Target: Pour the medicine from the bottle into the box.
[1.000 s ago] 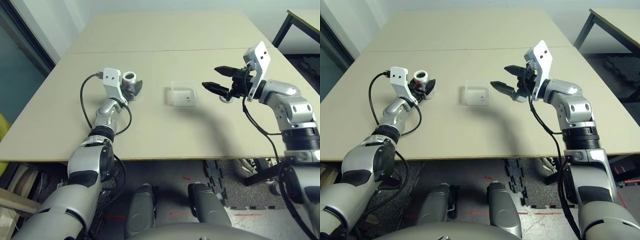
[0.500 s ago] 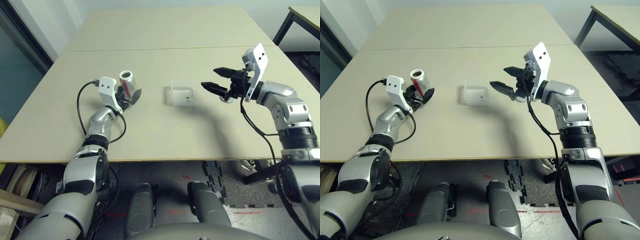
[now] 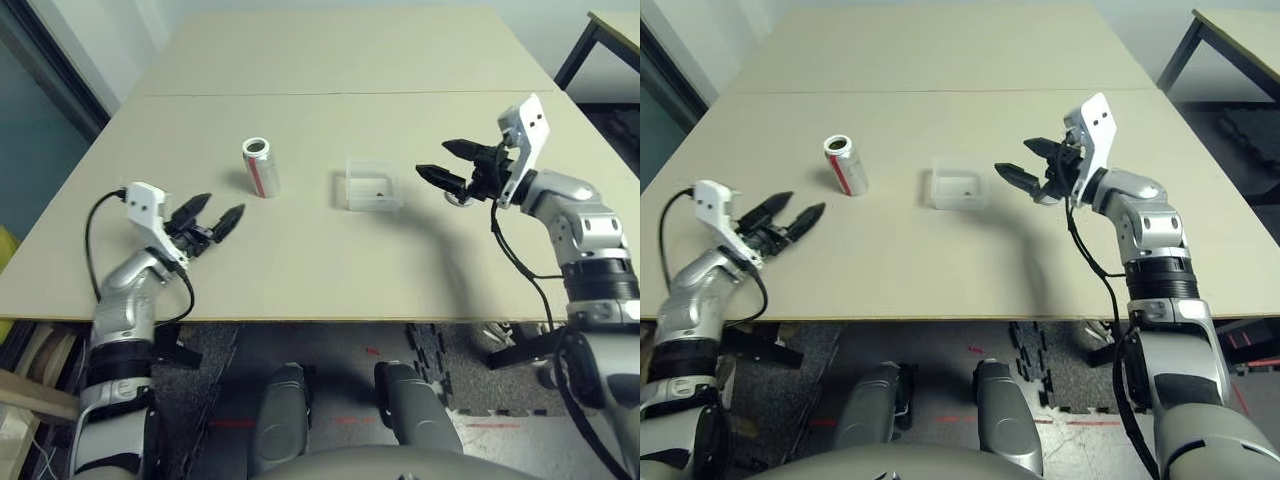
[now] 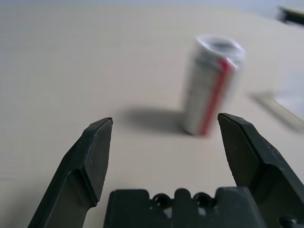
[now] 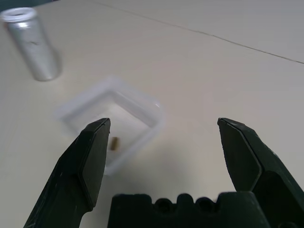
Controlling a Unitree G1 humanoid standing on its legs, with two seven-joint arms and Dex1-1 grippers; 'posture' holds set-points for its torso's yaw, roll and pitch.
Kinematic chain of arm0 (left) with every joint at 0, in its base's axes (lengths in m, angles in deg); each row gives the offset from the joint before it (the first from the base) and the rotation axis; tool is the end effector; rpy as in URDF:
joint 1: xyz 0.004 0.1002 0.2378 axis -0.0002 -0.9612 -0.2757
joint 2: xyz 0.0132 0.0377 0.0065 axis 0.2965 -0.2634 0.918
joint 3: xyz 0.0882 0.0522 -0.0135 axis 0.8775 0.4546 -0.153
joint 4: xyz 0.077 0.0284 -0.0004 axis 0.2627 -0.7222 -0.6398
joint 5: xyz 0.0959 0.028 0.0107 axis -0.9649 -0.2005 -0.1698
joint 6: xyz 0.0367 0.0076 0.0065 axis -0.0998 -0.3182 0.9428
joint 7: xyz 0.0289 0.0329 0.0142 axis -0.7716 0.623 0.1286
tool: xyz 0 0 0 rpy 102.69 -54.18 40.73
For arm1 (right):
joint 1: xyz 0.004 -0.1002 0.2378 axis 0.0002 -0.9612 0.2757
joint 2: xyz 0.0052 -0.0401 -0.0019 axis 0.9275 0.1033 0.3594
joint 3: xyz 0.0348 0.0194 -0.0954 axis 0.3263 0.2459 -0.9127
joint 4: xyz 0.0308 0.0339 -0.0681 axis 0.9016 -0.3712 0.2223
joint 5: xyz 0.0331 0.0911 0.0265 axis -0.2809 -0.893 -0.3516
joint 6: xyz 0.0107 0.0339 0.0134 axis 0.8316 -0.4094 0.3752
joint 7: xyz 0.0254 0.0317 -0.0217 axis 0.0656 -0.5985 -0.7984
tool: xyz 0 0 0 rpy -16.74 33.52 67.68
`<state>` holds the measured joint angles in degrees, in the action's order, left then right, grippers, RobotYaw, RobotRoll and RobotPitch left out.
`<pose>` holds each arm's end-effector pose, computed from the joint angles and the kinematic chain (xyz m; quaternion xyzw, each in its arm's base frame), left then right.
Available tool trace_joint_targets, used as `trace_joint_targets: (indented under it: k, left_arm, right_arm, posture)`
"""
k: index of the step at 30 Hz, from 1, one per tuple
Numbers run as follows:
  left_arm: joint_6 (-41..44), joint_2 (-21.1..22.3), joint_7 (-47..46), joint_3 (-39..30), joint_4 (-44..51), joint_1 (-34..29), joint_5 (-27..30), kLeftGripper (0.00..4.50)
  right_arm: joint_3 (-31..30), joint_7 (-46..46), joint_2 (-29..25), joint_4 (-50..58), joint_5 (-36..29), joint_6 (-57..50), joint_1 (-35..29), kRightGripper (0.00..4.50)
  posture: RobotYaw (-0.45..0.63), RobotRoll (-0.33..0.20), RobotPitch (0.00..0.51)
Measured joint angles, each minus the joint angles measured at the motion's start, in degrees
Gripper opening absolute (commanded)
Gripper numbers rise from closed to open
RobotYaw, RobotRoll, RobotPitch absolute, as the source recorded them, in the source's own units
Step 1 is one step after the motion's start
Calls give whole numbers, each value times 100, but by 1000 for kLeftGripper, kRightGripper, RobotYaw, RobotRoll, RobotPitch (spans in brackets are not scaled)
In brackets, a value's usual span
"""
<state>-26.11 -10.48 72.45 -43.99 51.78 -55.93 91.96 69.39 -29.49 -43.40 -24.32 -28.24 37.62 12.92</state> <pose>0.2361 0.3173 0.1189 -0.0378 -0.0542 -0.1066 0.9921 0.3030 -0.2638 0.1525 -0.0400 0.0122 0.2930 0.9552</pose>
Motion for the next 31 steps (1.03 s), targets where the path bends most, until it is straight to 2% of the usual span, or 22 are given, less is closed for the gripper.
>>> trace_joint_targets:
  k: [3,9,13,23,31]
  left_arm:
    - [-328,149,-669,-206,-354,291,-229,4454]
    - [-900,353,-1306,-247,-1396,997,-689,4454]
    - [-1171,412,-1553,-246,-2095,1344,-838,4454]
    - [-1637,446,-1883,-125,-3241,1698,-1004,4454]
    - [-1759,537,-1824,-118,-3519,1705,-979,4454]
  right_arm:
    - [362,964,220,-348,171,446,-5,4500]
    - [872,2913,697,-975,518,1310,-57,4500]
    - [1044,3496,707,-1369,636,1761,-28,4500]
    - [1078,4064,576,-2638,901,2719,252,4500]
    - [1126,3692,579,-2802,696,3010,268,4500]
  posture:
    - [-31,0,137]
    - [-48,0,132]
    - [-55,0,123]
    - [-84,0,114]
    - [-87,0,115]
